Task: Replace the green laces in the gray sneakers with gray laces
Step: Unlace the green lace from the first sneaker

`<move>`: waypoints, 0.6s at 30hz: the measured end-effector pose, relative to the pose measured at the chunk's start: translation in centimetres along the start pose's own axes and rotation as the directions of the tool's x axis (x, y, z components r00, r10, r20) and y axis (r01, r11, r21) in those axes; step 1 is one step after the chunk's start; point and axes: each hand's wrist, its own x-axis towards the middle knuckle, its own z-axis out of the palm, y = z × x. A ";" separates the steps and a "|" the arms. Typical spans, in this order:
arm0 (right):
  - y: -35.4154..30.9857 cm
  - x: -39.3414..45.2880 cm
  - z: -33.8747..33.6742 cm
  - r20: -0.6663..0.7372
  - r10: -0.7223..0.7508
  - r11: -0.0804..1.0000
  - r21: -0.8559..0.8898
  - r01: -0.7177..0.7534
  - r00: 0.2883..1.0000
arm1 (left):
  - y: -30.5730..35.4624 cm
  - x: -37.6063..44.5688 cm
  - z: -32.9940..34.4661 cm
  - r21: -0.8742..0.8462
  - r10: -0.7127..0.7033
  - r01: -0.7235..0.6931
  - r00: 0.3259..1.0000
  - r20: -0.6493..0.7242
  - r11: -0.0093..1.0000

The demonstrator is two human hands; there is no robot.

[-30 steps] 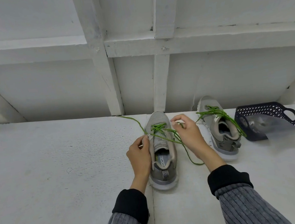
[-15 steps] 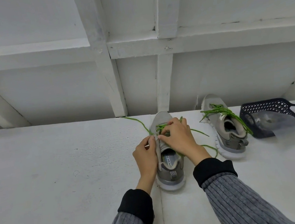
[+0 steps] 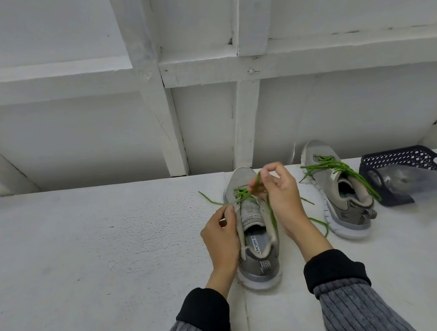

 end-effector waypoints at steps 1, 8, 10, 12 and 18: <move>-0.5 0.1 -0.2 -0.003 -0.003 1.000 0.025 0.003 1.000 | -0.1 0.0 0.0 -0.002 -0.008 0.008 1.000 -0.005 1.000; -1.5 1.2 -3.7 0.073 -0.140 0.722 -0.675 0.152 0.987 | 0.4 -0.1 0.0 -0.007 -0.007 0.007 1.000 -0.018 1.000; -1.4 0.8 -4.7 0.139 -0.130 0.478 -0.859 0.185 0.982 | 0.3 -0.2 0.0 -0.004 -0.006 0.006 1.000 -0.019 1.000; -1.1 0.2 -5.0 0.205 -0.095 0.325 -0.919 0.225 0.974 | 0.3 -0.1 0.1 -0.018 -0.018 0.017 1.000 -0.025 1.000; -0.8 0.2 -4.9 0.240 -0.050 0.236 -0.940 0.245 0.969 | 0.2 -0.1 0.1 -0.028 -0.023 0.022 1.000 -0.021 0.999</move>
